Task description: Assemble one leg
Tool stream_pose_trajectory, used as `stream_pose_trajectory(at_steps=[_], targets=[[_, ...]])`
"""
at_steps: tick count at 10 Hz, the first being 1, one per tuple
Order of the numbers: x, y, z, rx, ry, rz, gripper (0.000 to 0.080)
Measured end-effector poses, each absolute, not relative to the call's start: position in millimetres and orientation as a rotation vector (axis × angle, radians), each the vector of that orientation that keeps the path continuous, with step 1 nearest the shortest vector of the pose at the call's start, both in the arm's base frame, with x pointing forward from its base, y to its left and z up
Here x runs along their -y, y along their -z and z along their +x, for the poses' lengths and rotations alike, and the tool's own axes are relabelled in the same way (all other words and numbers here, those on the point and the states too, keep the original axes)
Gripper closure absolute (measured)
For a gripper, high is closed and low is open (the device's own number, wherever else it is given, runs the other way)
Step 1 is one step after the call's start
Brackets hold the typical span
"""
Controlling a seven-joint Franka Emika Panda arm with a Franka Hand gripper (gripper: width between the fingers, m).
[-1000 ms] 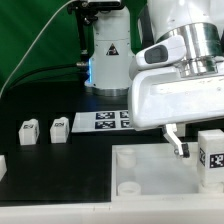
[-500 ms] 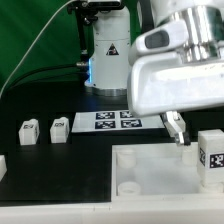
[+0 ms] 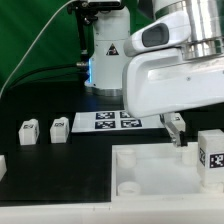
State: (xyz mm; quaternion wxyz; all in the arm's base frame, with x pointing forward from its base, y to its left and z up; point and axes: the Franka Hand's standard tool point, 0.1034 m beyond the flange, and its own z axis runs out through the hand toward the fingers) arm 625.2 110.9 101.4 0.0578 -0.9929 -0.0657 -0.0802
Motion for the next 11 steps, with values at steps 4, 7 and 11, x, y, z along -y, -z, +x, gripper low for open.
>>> stream_pose_trajectory(at_steps=[4, 7, 11], targets=[[-118.3, -95.6, 628.1, 0.202, -0.186, -2.993, 0.0150], [-115.1, -93.0, 631.3, 0.203, -0.139, -2.998, 0.0258], [-114.6, -92.8, 631.4, 0.203, -0.139, -2.998, 0.0510]])
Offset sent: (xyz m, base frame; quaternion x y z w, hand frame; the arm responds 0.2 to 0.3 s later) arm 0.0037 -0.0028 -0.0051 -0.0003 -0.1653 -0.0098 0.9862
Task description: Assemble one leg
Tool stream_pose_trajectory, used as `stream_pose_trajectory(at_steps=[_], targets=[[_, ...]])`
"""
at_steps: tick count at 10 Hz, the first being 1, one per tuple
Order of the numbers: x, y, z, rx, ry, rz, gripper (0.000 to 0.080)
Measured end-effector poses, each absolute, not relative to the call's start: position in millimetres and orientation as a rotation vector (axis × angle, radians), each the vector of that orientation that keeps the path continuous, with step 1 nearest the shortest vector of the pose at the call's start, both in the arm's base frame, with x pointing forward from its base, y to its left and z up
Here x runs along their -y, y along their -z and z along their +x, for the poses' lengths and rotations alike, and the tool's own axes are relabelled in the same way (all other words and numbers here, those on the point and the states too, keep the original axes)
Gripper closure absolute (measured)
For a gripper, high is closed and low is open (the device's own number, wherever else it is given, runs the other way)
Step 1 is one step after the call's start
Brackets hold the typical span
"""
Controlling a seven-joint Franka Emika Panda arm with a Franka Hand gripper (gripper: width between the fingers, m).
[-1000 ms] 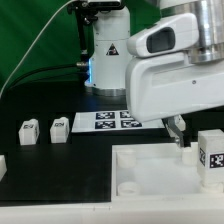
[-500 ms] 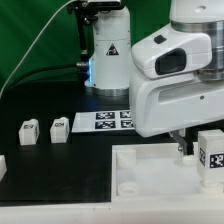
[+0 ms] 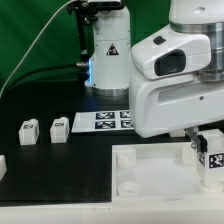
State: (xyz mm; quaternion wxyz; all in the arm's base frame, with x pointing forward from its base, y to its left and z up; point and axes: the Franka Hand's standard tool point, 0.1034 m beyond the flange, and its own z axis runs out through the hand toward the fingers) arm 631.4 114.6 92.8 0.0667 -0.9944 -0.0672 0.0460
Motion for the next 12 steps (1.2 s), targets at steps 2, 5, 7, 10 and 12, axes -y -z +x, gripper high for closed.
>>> stream_pose_trajectory(at_steps=[2, 5, 7, 10, 12], targets=[[-115.4, -91.4, 638.2, 0.057, -0.087, -3.010, 0.0510], [-105.7, -90.4, 641.4, -0.745, -0.104, -2.917, 0.0510], [-98.2, -89.3, 642.9, -1.162, -0.100, -2.756, 0.0509], [-100.7, -90.6, 637.1, -1.503, -0.113, -2.611, 0.0508], [-104.7, -90.1, 632.6, -1.802, -0.136, -2.432, 0.0508]])
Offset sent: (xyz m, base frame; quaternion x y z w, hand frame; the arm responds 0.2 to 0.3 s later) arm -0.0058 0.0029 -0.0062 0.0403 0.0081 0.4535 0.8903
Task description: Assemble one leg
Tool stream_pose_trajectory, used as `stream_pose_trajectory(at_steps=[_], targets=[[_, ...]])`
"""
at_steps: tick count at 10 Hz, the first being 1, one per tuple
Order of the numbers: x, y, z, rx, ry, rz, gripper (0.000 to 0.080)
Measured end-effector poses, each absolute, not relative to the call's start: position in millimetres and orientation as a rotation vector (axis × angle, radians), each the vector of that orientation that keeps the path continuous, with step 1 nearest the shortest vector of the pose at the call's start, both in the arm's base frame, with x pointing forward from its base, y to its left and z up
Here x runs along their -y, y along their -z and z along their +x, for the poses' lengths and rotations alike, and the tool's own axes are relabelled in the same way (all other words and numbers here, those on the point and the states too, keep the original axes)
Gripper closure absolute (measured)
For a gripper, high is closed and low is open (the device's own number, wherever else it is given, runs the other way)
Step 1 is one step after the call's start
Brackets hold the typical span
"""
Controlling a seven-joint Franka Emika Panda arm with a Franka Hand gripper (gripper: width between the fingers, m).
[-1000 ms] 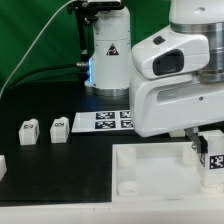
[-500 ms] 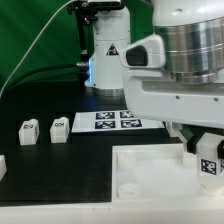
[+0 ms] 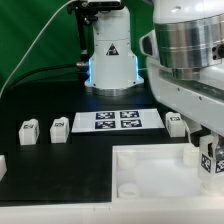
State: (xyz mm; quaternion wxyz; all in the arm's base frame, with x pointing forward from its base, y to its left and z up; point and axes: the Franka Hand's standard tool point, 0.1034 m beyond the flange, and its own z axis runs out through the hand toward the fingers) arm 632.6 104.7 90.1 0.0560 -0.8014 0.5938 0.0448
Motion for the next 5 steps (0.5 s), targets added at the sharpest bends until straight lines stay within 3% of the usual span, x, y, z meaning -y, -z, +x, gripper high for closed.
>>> stream_pose_trajectory(at_steps=[4, 5], targets=[[-104.6, -90.1, 632.3, -1.887, -0.138, -2.376, 0.0508], [-106.5, -90.2, 631.4, -1.754, -0.125, -2.488, 0.0272]])
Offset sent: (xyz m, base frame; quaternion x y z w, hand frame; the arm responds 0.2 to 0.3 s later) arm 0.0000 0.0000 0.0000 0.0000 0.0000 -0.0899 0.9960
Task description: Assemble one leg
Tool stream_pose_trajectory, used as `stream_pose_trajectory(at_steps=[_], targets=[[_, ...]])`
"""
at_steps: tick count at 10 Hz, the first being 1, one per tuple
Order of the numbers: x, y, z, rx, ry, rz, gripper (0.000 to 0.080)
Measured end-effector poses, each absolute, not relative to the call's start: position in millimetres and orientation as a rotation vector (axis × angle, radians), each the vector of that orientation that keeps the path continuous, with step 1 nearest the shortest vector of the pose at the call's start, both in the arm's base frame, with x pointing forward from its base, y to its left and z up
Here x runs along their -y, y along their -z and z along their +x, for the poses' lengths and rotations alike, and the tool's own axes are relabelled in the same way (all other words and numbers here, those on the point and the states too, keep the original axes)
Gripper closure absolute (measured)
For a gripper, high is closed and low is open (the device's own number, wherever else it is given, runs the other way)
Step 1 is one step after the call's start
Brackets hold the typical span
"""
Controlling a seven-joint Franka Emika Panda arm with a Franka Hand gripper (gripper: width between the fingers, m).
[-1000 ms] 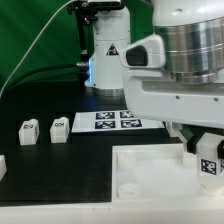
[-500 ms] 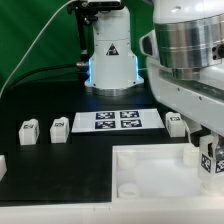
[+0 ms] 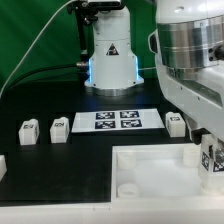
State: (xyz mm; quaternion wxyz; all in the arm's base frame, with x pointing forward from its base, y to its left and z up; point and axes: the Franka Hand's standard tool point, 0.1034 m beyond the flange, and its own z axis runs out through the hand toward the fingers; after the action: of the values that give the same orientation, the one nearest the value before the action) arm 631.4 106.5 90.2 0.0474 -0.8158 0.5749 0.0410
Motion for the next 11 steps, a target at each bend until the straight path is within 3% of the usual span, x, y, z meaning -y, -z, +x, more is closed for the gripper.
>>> stream_pose_trajectory(at_steps=[1, 2, 6, 8, 10, 11], targets=[[-113.2, -91.3, 629.6, -1.535, -0.114, -2.647, 0.0272], [-119.7, -92.9, 627.2, -1.341, -0.116, -2.785, 0.0174], [-118.6, -91.5, 628.3, -0.713, -0.081, -3.008, 0.0150], [-114.3, -82.6, 628.1, -0.314, -0.029, -3.083, 0.0150], [-112.0, -80.5, 628.8, -0.356, -0.013, -3.077, 0.0171], [-111.8, -80.2, 628.7, -0.346, -0.014, -3.078, 0.0300]])
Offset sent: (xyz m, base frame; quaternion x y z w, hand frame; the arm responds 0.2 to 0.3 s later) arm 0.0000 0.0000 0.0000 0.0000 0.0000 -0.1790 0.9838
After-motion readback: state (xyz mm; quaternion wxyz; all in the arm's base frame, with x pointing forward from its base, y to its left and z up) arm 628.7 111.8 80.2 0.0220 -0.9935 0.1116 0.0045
